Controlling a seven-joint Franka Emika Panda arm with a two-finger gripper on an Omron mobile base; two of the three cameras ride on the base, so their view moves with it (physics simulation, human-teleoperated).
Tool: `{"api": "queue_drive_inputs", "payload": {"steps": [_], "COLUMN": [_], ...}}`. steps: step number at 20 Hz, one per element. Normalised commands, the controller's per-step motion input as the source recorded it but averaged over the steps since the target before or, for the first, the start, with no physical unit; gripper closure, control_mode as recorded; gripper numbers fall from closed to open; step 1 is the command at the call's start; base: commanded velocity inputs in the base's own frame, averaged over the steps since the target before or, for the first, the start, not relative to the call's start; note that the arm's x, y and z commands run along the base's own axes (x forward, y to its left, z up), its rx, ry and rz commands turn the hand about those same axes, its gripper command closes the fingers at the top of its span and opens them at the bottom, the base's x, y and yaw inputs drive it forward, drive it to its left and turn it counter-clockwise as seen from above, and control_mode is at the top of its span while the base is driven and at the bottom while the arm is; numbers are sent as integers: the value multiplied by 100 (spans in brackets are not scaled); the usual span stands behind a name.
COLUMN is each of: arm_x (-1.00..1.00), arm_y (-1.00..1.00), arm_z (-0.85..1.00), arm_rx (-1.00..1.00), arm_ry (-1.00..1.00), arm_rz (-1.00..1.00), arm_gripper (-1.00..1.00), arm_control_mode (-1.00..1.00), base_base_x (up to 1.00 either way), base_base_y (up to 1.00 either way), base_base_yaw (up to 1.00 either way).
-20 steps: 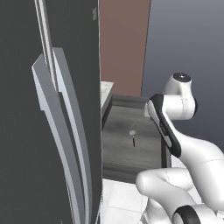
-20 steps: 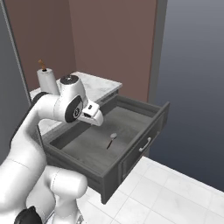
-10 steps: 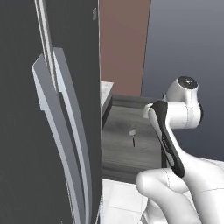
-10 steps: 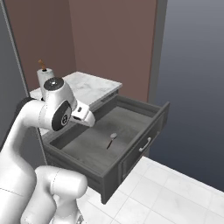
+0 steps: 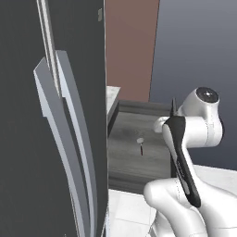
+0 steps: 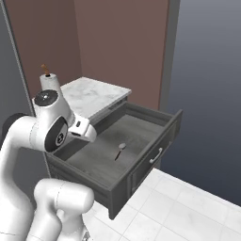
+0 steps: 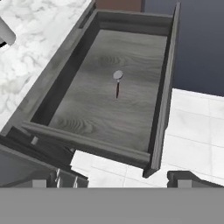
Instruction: Organize the utensils by type. Pick up the wooden spoons from the counter and place them in the open cabinet. Then pick up the metallic utensils from the counter and place them in the open drawer.
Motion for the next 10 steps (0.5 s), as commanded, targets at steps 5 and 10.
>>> {"api": "queue_drive_inputs", "payload": {"steps": [5,10], "arm_x": [-3,0], "arm_y": [0,0], "arm_z": [2,0], "arm_rx": [0,0], "arm_ry": [14,10], "arm_rz": [3,1], "arm_gripper": [-100,-100], "arm_control_mode": [-100,-100], "base_base_x": [0,0], "base_base_y": [0,0], "base_base_yaw": [0,0]}}
